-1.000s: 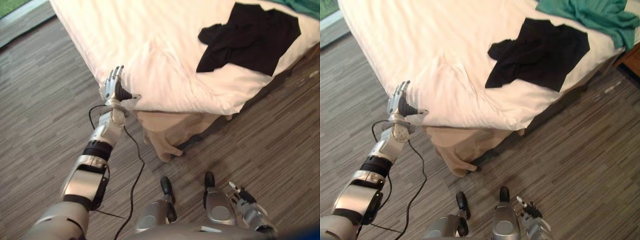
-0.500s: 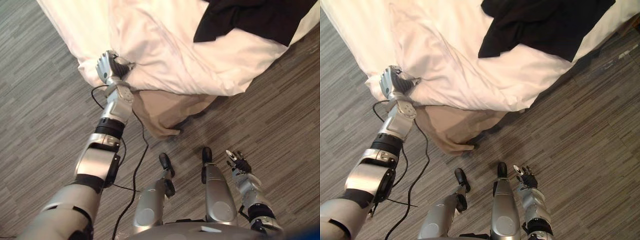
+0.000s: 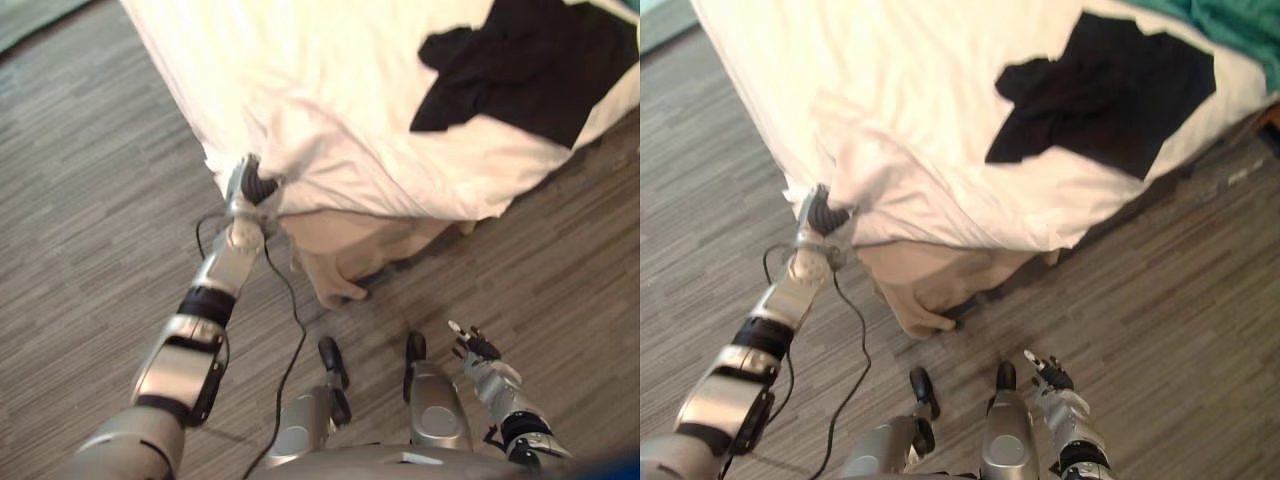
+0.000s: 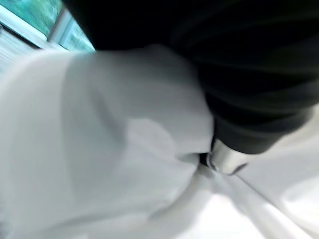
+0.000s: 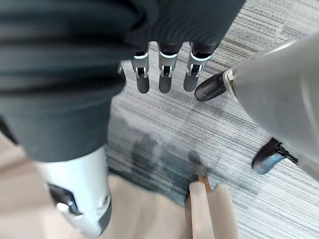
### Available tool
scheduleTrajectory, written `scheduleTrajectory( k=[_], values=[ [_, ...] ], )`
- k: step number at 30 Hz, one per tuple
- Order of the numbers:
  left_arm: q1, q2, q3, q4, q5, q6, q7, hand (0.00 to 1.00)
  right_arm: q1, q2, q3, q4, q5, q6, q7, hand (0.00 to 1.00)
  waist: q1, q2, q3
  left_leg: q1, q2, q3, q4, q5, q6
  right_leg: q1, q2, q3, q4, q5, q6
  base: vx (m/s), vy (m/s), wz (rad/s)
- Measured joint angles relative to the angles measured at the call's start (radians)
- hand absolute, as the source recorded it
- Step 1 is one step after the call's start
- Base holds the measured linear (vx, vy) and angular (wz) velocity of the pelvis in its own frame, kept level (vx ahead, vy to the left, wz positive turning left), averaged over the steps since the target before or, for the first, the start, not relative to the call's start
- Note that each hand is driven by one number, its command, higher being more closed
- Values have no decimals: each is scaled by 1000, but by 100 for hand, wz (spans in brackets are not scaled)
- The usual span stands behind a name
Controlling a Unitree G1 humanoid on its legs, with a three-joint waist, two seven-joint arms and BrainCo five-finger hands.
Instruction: Tidy the bed and pick cloth on bed and put in laundry
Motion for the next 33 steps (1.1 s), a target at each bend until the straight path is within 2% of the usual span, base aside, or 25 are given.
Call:
scheduleTrajectory(
  k=[4, 5, 7, 11, 14, 19, 22, 23, 25, 27, 31, 32, 33],
  values=[
    [210, -26, 10, -38, -46, -69, -86, 100, 32, 1, 8, 8, -1, 0, 9, 0, 9, -8, -56, 48, -2, -26, -4, -4, -6, 87, 5, -29, -54, 16, 6, 117, 8, 22],
    [253, -48, 10, -49, -46, -86, -96, 0, 45, 1, 8, 16, -4, -1, 15, 0, 15, -14, -68, 60, -3, -40, -5, -5, -6, 108, 6, -39, -61, 16, 6, 99, -1, 22],
    [307, -92, 19, -52, -46, -119, -111, 0, 77, 2, 8, 22, -13, -1, 30, 0, 28, -24, -85, 87, -1, -51, -8, -5, -6, 144, 11, -47, -68, 16, 6, 87, -12, 22],
    [377, -133, 61, 10, -46, -175, -133, 0, 134, 8, 3, 39, -37, 0, 69, 0, 28, -36, -123, 127, 3, -69, -15, -5, -5, 194, 21, -48, -83, 16, 6, 71, -32, 8],
    [400, -169, 74, 107, -33, -190, -133, 0, 168, 12, -7, 48, -53, 6, 84, 0, 28, -37, -143, 137, 6, -71, -15, -6, -5, 204, 28, -48, -83, 16, 6, 52, -46, 0],
    [454, -195, 97, 269, 54, -190, -107, 0, 211, 31, -42, 85, -52, 22, 87, 0, 30, -54, -166, 182, 13, -71, -15, -7, -4, 249, 33, -47, -81, 16, 6, 38, -47, 0],
    [505, -204, 135, 404, 94, -125, -104, 0, 220, 39, -79, 98, -40, 18, 49, 0, 38, -61, -174, 184, 19, -70, -15, -7, -4, 250, 34, -46, -80, 17, 5, 17, -46, -1],
    [522, -206, 153, 434, 94, -93, -103, 0, 228, 48, -102, 98, -36, 12, 32, 0, 54, -66, -177, 184, 20, -68, -15, -7, -4, 249, 35, -45, -80, 17, 5, -1, -55, -3],
    [561, -215, 204, 459, 91, -32, -102, 0, 232, 54, -124, 107, -18, -9, -4, 0, 61, -73, -182, 186, 20, -68, -14, -7, -4, 252, 35, -45, -80, 17, 5, -10, -45, 2],
    [596, -228, 266, 472, 86, 49, -104, 0, 225, 55, -150, 109, 4, -55, -52, 0, 74, -73, -182, 195, 20, -68, -15, -7, -4, 259, 35, -45, -80, 22, -1, -38, -20, 2],
    [617, -241, 357, 517, 86, 133, -109, 0, 197, 51, -192, 95, 8, -151, -129, 0, 82, -60, -190, 201, 19, -74, -19, -7, -4, 258, 35, -45, -83, 36, 0, -91, 0, 1],
    [619, -241, 375, 518, 86, 145, -111, 0, 186, 48, -205, 84, 4, -177, -146, 100, 82, -57, -192, 201, 17, -78, -28, -7, -4, 257, 35, -45, -86, 36, 0, -153, -2, 1],
    [618, -241, 396, 518, 86, 154, -114, 0, 174, 44, -216, 43, -11, -216, -168, 100, 82, -53, -194, 197, 15, -96, -44, -7, -3, 257, 36, -47, -97, 36, 0, -182, -7, -1]
  ],
)
